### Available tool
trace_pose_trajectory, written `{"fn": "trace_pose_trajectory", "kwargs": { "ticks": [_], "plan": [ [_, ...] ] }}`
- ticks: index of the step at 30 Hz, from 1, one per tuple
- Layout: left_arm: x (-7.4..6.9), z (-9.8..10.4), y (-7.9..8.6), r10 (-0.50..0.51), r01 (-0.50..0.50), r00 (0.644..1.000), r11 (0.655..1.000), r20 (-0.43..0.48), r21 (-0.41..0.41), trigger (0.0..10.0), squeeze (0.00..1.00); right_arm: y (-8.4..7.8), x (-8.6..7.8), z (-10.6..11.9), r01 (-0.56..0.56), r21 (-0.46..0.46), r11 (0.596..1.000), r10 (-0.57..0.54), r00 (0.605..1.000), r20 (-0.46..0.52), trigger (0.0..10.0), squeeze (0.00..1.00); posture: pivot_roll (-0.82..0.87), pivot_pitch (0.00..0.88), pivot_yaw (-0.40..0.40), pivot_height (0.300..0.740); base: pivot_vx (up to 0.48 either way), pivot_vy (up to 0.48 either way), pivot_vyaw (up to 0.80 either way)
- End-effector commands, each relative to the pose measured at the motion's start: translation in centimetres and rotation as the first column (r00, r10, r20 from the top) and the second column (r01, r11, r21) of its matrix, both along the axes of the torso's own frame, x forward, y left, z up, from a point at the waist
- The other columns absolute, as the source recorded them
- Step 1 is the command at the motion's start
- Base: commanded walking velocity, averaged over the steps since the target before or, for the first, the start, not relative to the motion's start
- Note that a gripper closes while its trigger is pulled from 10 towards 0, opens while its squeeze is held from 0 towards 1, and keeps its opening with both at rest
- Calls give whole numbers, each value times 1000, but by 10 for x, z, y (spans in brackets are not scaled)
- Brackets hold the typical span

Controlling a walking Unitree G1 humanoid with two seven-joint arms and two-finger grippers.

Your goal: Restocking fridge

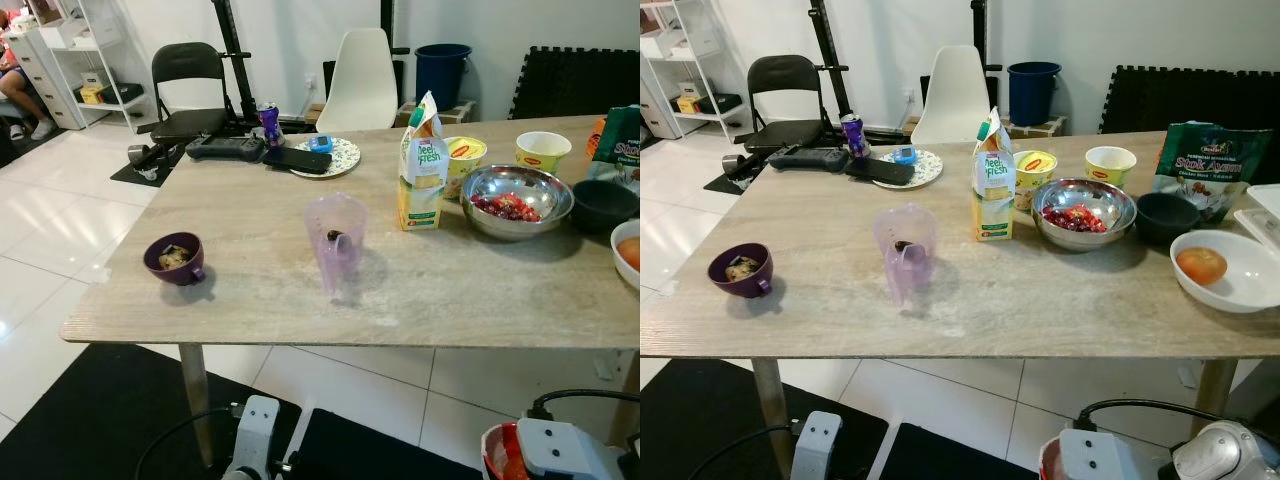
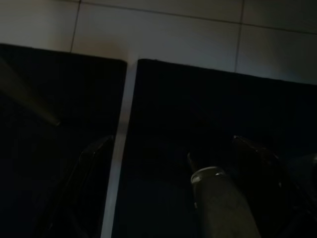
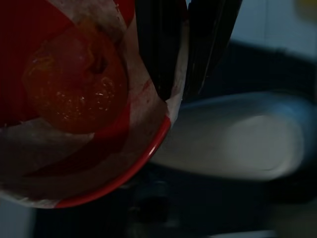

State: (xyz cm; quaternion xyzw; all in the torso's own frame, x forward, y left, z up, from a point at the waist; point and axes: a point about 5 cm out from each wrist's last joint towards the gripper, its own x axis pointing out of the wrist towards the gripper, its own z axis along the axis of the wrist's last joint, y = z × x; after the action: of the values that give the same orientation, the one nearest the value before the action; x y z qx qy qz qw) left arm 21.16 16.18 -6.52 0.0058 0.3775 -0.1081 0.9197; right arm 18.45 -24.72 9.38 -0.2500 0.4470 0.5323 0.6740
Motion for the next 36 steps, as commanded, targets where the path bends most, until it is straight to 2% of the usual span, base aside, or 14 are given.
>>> {"fn": "trace_pose_trajectory", "kwargs": {
  "ticks": [1,8,9,11,14,17,18,20,21,23,24,25,31,36],
  "plan": [
    [-4,-2,4,0,0,1000,1000,-10,21,10000,0,-1,1,-8,24,-12,1000,-24,1000,15,0,0,-90,78,97,740,0,0,0],
    [0,0,6,6,-6,1000,1000,6,28,10000,0,-8,19,-70,310,-58,949,-294,936,195,0,0,-88,87,108,740,0,0,0],
    [1,1,7,4,-4,1000,999,8,32,10000,0,-6,29,-95,441,-91,893,-398,867,300,0,0,-87,92,111,740,0,0,0],
    [1,1,7,4,-4,1000,999,8,32,10000,0,-6,29,-95,441,-91,893,-398,867,300,0,0,-87,92,111,740,0,0,0],
    [3,2,7,7,-7,1000,999,16,34,10000,0,-2,37,-108,526,-114,843,-447,801,398,0,0,-79,96,109,740,0,0,0],
    [3,3,6,12,-12,1000,999,21,35,10000,0,0,38,-110,543,-113,832,-454,783,425,0,0,-75,95,106,740,0,0,0],
    [4,3,6,17,-18,1000,999,26,34,10000,0,1,40,-112,579,-98,810,-485,754,444,0,0,-77,94,105,740,0,0,0],
    [4,3,6,17,-18,1000,999,26,34,10000,0,1,40,-112,579,-98,810,-485,754,444,0,0,-77,94,105,740,0,0,0],
    [5,3,6,20,-21,999,999,29,34,10000,0,1,41,-114,602,-86,794,-507,734,452,0,0,-79,93,105,740,0,0,0],
    [7,5,4,29,-31,998,999,51,26,10000,0,-2,37,-126,725,-55,686,-628,630,457,0,0,-79,94,102,740,0,0,0],
    [7,5,4,29,-31,998,999,51,26,10000,0,-2,37,-126,725,-55,686,-628,630,457,0,0,-79,94,102,740,0,0,0],
    [8,6,4,33,-34,998,999,58,21,10000,0,-3,35,-132,755,-55,654,-654,600,460,0,0,-79,94,102,740,0,0,0],
    [8,6,2,46,-47,997,999,63,21,10000,0,5,29,-143,747,-93,658,-627,612,483,0,0,-82,97,100,740,0,0,0],
    [6,7,4,95,-95,992,995,85,-2,10000,0,11,29,-146,769,-64,636,-646,575,502,0,0,-82,100,98,740,0,0,0]
  ]
}}
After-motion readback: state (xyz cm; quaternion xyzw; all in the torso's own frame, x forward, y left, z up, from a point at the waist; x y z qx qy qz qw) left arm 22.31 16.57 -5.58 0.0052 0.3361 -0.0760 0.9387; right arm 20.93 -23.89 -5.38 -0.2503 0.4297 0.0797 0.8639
